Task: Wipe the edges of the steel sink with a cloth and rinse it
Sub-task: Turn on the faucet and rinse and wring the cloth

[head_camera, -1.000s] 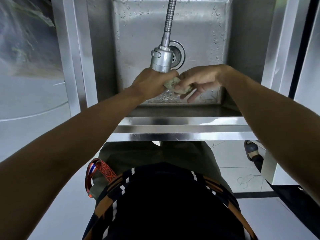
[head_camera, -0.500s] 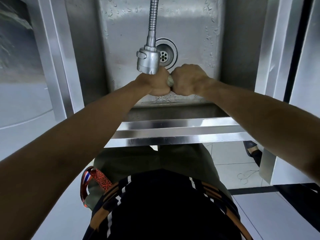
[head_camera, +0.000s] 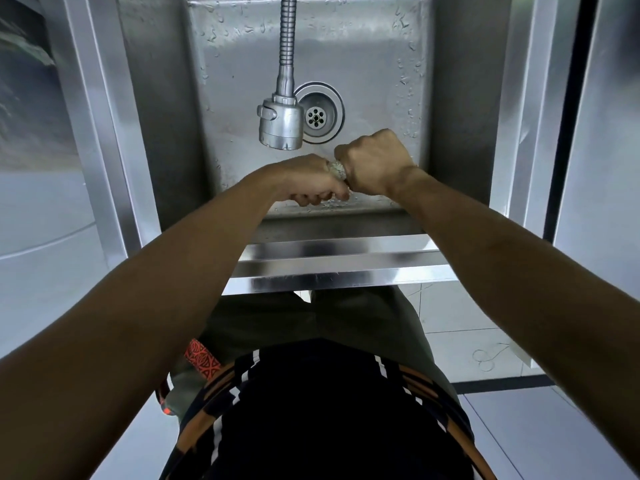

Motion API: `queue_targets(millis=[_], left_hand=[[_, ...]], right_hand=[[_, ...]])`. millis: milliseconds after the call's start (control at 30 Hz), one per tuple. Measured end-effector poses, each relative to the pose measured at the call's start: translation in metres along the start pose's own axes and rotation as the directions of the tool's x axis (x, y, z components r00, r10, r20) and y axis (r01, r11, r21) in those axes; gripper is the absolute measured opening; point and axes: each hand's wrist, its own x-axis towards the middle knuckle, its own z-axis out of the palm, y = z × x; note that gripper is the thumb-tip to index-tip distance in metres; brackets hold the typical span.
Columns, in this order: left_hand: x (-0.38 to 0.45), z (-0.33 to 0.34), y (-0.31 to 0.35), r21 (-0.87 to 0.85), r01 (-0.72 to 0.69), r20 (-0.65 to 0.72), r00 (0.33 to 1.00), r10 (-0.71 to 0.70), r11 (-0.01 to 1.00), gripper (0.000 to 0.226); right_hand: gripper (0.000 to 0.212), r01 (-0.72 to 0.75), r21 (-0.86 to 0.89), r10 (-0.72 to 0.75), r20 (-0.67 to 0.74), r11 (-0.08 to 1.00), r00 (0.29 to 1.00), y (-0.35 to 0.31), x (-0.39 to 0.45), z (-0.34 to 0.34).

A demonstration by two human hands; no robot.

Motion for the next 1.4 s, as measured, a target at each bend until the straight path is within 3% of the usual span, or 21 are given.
queue_targets(millis=[33,100,167,200,267,367,400,467,533,600,667,767,867,967,1067,1133,1200,1400], left_hand=[[0.0,-0.003,0.001,-0.012,-0.023,0.021,1.0,0.023,1.0,0.014],[-0.002,-0.008,0.003,0.038,-0.079,-0.022,0.997,0.079,0.996,0.021],[0.0,-0.008,0.004,0.38,-0.185,-0.17,0.949,0.264,0.907,0.026],[0.001,-0.006,0.004,0.54,-0.22,-0.228,0.891,0.393,0.812,0.026],[0.001,0.002,0.0,0.681,-0.291,-0.25,0.771,0.586,0.672,0.033],[0.001,0.015,-0.002,0.767,-0.299,-0.271,0.651,0.709,0.568,0.039],[0.002,0.018,-0.003,0.804,-0.277,-0.264,0.626,0.734,0.526,0.04],[0.0,0.019,0.0,0.866,-0.222,-0.232,0.617,0.752,0.449,0.041],[-0.002,0.019,0.004,0.886,-0.147,-0.246,0.655,0.715,0.439,0.041],[-0.004,0.018,0.012,0.853,-0.045,-0.323,0.737,0.594,0.52,0.037],[-0.005,0.017,0.021,0.767,0.019,-0.403,0.792,0.458,0.641,0.028],[-0.005,0.015,0.033,0.681,0.037,-0.448,0.811,0.376,0.731,0.018],[-0.004,0.012,0.04,0.58,0.007,-0.392,0.879,0.271,0.815,0.015],[-0.004,0.007,0.039,0.344,-0.013,-0.217,0.972,0.093,0.939,0.023],[-0.003,0.012,0.03,0.055,0.006,-0.164,0.987,0.003,0.998,0.021],[-0.001,0.017,0.024,-0.049,0.02,-0.131,0.991,-0.026,0.999,0.026],[0.004,0.015,0.022,-0.076,0.051,-0.084,0.995,-0.058,0.996,0.027],[0.007,-0.005,0.023,0.142,0.014,-0.074,0.997,-0.004,0.99,0.02]], right_hand=[[0.024,-0.036,0.018,0.035,0.026,0.999,0.999,0.0,-0.001,-0.003],[0.027,-0.121,0.152,0.103,0.118,0.981,0.988,0.007,-0.005,-0.01],[0.04,-0.219,0.363,0.09,0.339,0.906,0.937,0.023,-0.012,-0.021],[0.047,-0.278,0.451,0.053,0.449,0.848,0.892,0.031,-0.016,-0.028],[0.05,-0.405,0.609,-0.013,0.564,0.682,0.826,0.047,-0.019,-0.035],[0.032,-0.562,0.744,-0.175,0.647,0.362,0.742,0.059,-0.016,-0.027],[0.027,-0.582,0.746,-0.243,0.66,0.324,0.711,0.055,-0.013,-0.023],[0.026,-0.559,0.718,-0.244,0.68,0.415,0.692,0.042,-0.007,-0.016],[0.033,-0.482,0.633,-0.085,0.654,0.606,0.752,0.03,0.0,-0.012],[0.034,-0.391,0.535,0.048,0.545,0.749,0.837,0.024,0.002,-0.015],[0.022,-0.287,0.418,0.107,0.402,0.862,0.909,0.021,0.0,-0.023],[0.022,-0.132,0.158,0.111,0.135,0.979,0.985,0.019,-0.005,-0.03],[0.028,-0.001,0.01,0.001,-0.007,1.0,1.0,0.026,-0.009,-0.023],[0.02,0.115,-0.009,-0.115,-0.149,0.993,0.982,0.032,-0.015,-0.01],[0.018,0.179,-0.012,-0.178,-0.181,0.984,0.967,0.034,-0.017,-0.003],[0.019,0.21,0.009,-0.203,-0.207,0.978,0.957,0.032,-0.014,0.0],[0.023,0.18,0.016,-0.175,-0.156,0.984,0.972,0.031,-0.01,0.0],[0.037,-0.075,0.137,0.062,0.097,0.988,0.993,0.02,0.0,-0.009]])
